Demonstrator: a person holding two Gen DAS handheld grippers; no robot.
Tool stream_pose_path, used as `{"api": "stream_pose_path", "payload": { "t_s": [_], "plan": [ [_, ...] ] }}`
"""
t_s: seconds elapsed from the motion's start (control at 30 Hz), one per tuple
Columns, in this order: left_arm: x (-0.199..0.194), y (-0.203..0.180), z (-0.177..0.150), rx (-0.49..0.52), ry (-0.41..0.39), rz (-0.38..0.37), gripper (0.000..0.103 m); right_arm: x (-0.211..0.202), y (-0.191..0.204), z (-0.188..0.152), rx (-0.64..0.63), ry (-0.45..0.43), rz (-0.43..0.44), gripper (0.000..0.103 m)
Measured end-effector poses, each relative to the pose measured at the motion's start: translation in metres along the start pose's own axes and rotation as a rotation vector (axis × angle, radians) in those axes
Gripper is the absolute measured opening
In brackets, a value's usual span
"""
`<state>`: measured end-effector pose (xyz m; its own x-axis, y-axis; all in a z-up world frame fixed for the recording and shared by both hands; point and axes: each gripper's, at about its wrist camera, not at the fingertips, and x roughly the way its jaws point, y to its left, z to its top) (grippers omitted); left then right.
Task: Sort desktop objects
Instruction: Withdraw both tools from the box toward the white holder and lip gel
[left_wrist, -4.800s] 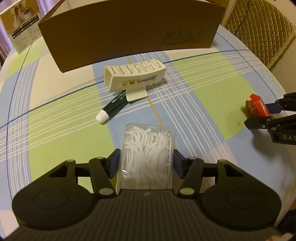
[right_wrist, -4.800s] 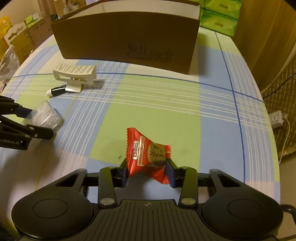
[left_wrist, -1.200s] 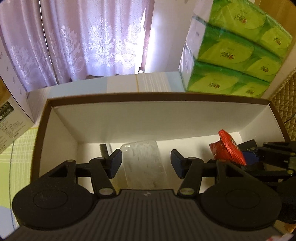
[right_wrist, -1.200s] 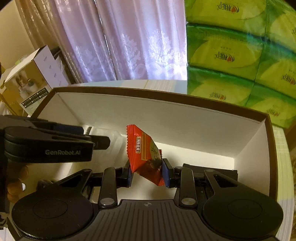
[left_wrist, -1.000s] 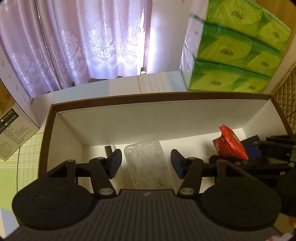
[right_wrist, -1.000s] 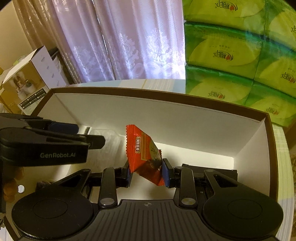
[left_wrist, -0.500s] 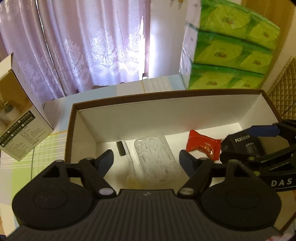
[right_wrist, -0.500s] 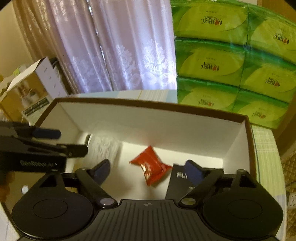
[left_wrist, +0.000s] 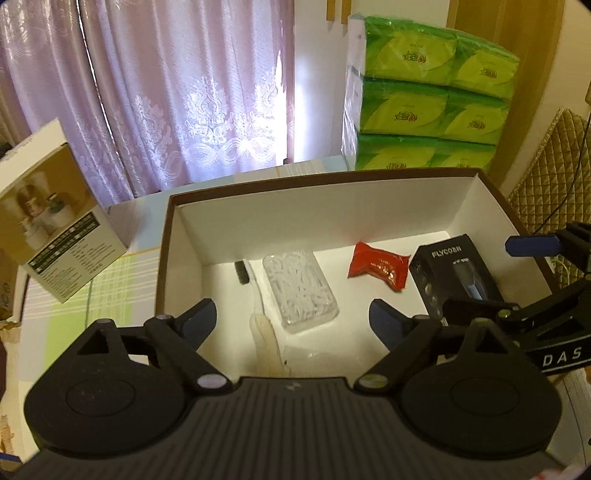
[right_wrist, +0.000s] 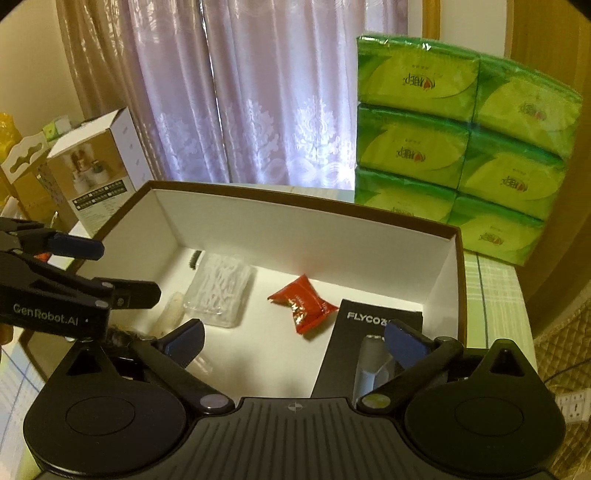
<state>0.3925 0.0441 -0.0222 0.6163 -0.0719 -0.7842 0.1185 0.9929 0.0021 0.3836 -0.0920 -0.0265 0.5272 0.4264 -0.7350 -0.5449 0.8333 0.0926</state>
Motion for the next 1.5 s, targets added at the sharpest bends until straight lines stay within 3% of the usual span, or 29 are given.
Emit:
{"api": "stream_pose_path", "payload": {
  "t_s": [0.7,1.5],
  "plan": [
    [-0.095,-0.014,-0.042,-0.027,-0.072,0.021,0.090,-0.087,0.029,-0.028,-0.003,-0.112,-0.015,0.101],
    [-0.186,-0.010,-0.125,-0.110,-0.143,0.039,0.090,-0.163,0.070,-0.096,-0.016,-0.117,0.008,0.101]
  ]
}}
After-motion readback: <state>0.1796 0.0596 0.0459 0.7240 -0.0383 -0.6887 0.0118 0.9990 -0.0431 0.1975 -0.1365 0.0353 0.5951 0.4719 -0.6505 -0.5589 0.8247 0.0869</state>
